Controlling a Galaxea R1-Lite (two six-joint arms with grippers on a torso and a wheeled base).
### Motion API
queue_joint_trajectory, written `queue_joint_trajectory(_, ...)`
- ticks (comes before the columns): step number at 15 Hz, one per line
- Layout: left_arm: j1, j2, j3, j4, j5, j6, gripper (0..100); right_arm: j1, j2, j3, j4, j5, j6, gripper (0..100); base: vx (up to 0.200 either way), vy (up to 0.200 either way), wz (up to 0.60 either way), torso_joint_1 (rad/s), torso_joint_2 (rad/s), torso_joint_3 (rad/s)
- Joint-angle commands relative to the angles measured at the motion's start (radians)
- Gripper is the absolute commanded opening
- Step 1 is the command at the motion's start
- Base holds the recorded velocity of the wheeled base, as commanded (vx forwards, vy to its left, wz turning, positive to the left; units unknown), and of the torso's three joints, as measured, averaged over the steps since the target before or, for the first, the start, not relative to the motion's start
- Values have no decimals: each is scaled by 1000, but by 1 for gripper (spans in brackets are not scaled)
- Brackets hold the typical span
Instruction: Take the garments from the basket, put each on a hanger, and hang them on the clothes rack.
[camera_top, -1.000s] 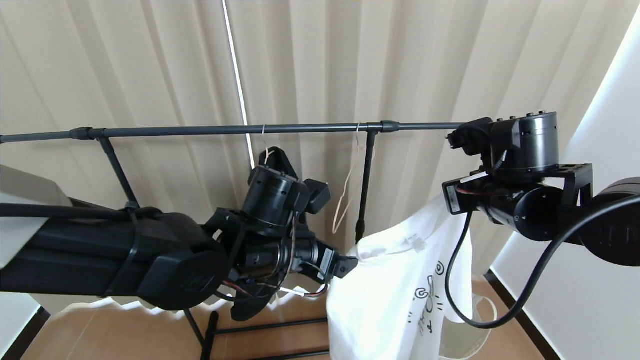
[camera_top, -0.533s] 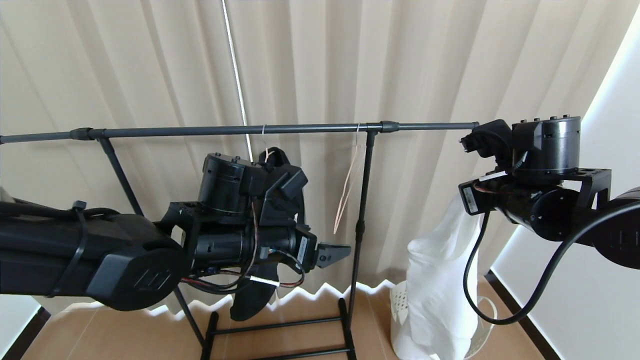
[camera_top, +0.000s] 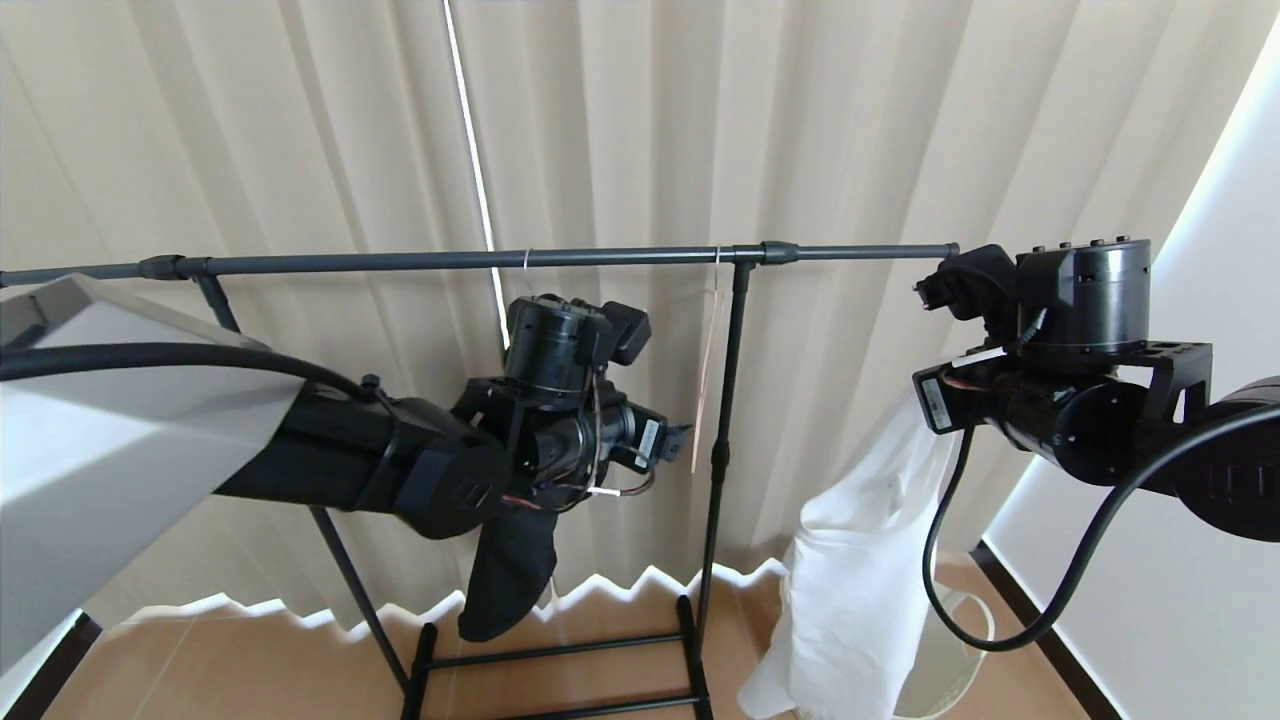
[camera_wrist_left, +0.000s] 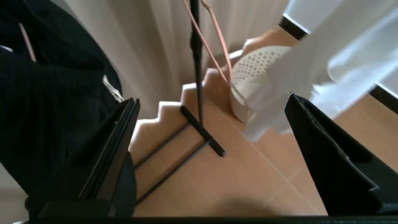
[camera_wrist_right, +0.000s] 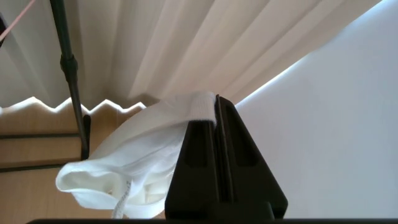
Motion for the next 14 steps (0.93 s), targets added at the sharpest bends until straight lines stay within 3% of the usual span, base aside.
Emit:
queue_joint_trajectory(1,-25,96,-134,101,25,-24,100,0,8,-2,0,0,0,0,0,0,0,0,0,0)
queue_joint_trajectory(3,-45,96,-190,180,34,-53,100,0,8,-2,0,0,-2,0,0,0,0,0,0,0)
queue_joint_trajectory(9,-93,97,-205,191,111,-53,100,0,7,-2,-2,0,-3,0,0,0,0,0,0,0)
queue_joint_trajectory(14,-94,103,-202,188,126,-62,100,2,5,3,0,0,-3,0,200,0,0,-4,-3,0)
